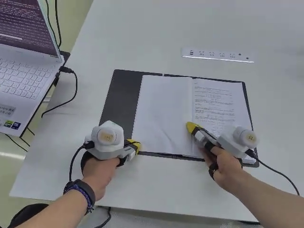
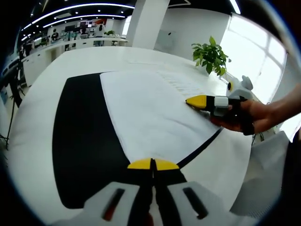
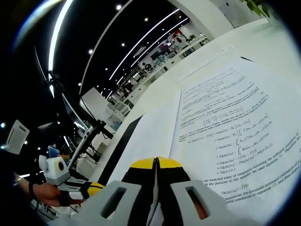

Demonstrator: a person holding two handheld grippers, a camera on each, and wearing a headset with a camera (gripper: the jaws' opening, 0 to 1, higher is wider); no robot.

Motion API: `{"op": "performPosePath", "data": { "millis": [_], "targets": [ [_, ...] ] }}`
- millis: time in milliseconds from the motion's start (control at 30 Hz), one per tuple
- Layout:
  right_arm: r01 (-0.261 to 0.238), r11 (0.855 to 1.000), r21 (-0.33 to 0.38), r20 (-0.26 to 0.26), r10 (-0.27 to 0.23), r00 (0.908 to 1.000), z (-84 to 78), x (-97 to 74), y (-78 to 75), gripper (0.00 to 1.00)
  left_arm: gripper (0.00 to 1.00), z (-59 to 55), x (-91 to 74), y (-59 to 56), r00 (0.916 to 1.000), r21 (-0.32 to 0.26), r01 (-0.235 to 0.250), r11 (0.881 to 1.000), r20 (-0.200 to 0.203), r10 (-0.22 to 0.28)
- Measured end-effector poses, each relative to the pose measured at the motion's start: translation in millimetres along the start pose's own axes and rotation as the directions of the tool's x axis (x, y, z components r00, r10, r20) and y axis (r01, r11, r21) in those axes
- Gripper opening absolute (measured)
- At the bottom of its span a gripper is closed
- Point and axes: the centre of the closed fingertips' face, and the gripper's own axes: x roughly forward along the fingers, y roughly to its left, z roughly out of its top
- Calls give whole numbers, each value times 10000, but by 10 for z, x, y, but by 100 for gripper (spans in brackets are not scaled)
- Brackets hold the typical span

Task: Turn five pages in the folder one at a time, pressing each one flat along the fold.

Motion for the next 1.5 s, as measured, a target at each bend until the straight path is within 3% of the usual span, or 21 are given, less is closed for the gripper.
{"op": "performPosePath", "data": {
  "millis": [467,533,933,1100,1167,1233,1300,1400,1467,1500],
  "targets": [
    [-216,9994,-281,-664,197,9976,-297,-242,70,0,0,-5,1,-7,9997,298,-11,9996,-235,18],
    [-306,9984,-483,-952,259,9951,-360,-292,99,0,0,-4,0,-11,9996,251,-76,9997,-259,82],
    [-43,10000,40,-1147,47,9934,-465,-404,157,0,0,-9,-2,-23,9964,444,-313,9985,-770,346],
    [134,9997,224,-1397,-102,9901,-498,-458,199,0,0,-8,-17,-30,9959,-24,-539,9985,-735,536],
    [148,9987,481,-1521,-73,9883,-525,-495,203,0,5,-9,-23,-118,9964,-647,-258,9976,-829,204],
    [135,9989,454,-1555,-62,9878,-524,-547,205,0,10,13,-33,-140,9959,-411,-327,9986,-855,291],
    [162,9994,301,-1572,-112,9875,-508,-605,190,0,13,32,-53,-169,9963,-483,-366,9982,-797,327],
    [99,9998,153,-1536,-75,9881,-437,-721,193,4,15,157,-114,-218,9993,-906,-308,9954,-228,288],
    [-92,9999,-130,-1224,76,9925,-324,-831,237,7,16,290,-187,-272,9992,-1022,-223,9945,302,255],
    [-173,9997,-178,-1189,151,9928,-299,-873,248,8,16,312,-229,-296,9990,-970,-245,9950,337,279]
  ]
}}
